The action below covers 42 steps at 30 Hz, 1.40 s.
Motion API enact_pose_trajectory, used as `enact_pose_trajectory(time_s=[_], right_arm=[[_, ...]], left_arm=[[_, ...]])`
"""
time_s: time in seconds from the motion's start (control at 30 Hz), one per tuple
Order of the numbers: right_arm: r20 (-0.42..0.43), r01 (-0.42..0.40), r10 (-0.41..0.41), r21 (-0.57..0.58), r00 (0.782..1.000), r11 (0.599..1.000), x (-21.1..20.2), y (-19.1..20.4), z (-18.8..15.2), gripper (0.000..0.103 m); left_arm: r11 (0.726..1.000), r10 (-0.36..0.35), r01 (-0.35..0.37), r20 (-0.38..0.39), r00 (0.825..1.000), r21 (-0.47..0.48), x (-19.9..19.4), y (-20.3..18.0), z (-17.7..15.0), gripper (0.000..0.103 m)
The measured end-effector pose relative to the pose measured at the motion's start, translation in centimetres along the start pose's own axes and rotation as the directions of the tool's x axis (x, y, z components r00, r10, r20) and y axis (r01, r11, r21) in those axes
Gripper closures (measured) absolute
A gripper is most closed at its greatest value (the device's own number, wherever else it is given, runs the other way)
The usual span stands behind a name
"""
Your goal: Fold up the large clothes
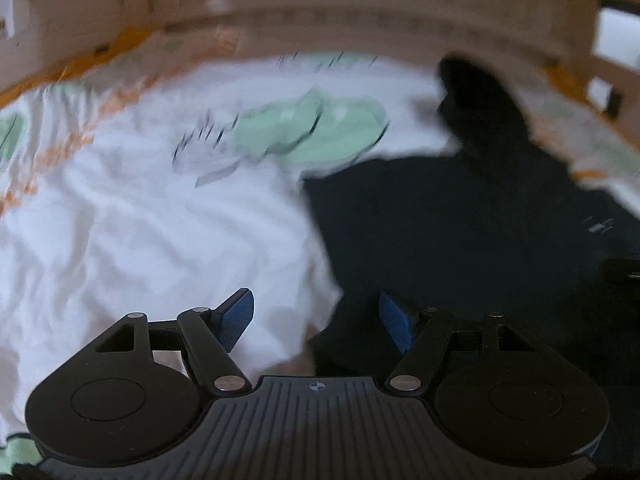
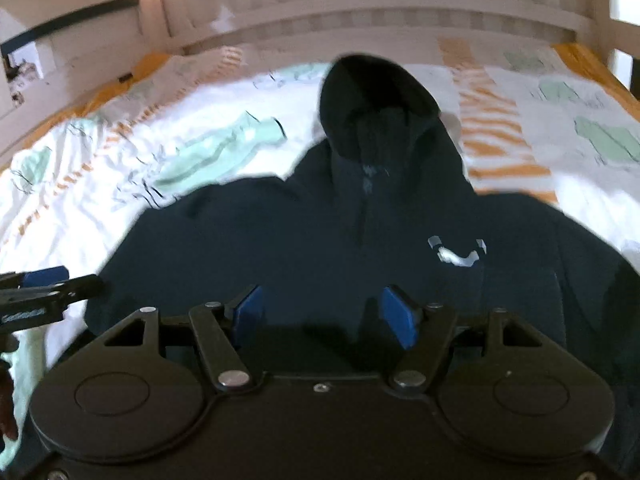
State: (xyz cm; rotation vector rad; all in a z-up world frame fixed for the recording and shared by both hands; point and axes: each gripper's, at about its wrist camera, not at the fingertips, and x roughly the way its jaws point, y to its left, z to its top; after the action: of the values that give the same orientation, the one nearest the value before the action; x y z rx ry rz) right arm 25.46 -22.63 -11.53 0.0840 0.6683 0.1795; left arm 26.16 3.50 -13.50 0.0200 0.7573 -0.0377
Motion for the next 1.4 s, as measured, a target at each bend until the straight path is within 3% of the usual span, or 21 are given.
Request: enact_pose_trajectory(time_s=[0.1,0.3,0.4,0.53,0.7,0.77,0.9,1.03,1.17,1.4], right_arm=[[-0.016,0.031,-0.031,0.004,0.999,0.999,-0.3,-0.8,-1.4,0.033],[0.041,0.040,-0.040,0.014,0.998,0.999,-1.8,-1.8,-2.9,0.035],[0.010,0.049,-0.049,0.002,0.999,0.999,-0.9,-1.5,-3.9,0.035],[0.066,0.037,-0.037,-0.005,0.997,0.999,-0.7,-1.5,-4.9,0.031],[0.063,-0.011,0.011,0.005,0.998,1.000,-1.7,-1.9,-4.7,0.027],[0.083,-0.041,0.039,0.026,0.996,0.999,-3.2,-2.2,-4.7,0.023],[0.125,-0.087,0.078,0.072,0.989,0.994,-6.3,-3.5,-4.6,0.019],[0.139,-0.068,0.049,0.140,0.989,0.988,-8.9,-6.6,-4.2,0.018],[0.096,-0.004,-0.021,0.249,0.995,0.969,-10.3,-11.3,-4.2,0.018],[0.000,0.125,-0.136,0.387,0.991,0.914,-11.5,-19.5,-4.9,0.018]], left_arm=[[0.995,-0.038,0.036,-0.026,0.999,-0.095,1.3,1.7,-0.6,0.018],[0.995,-0.037,0.035,-0.020,0.999,-0.091,1.8,1.9,-0.9,0.012],[0.996,-0.029,0.027,-0.016,0.999,-0.085,1.8,1.7,-1.0,0.010],[0.996,-0.037,0.035,-0.018,0.999,-0.085,1.6,1.8,-0.9,0.009],[0.989,-0.114,0.107,-0.065,0.991,-0.104,0.2,2.4,0.3,0.010],[0.984,-0.132,0.128,-0.023,0.991,-0.120,-1.7,2.3,1.0,0.010],[0.992,-0.121,0.124,0.056,0.991,-0.040,-5.1,-0.4,2.7,0.009],[0.983,-0.183,0.181,0.087,0.979,0.031,-6.1,-4.8,3.8,0.009],[0.970,-0.239,0.234,0.067,0.969,0.072,-5.1,-9.7,3.7,0.009],[0.961,-0.274,0.273,0.009,0.962,0.052,-1.4,-15.2,2.7,0.009]])
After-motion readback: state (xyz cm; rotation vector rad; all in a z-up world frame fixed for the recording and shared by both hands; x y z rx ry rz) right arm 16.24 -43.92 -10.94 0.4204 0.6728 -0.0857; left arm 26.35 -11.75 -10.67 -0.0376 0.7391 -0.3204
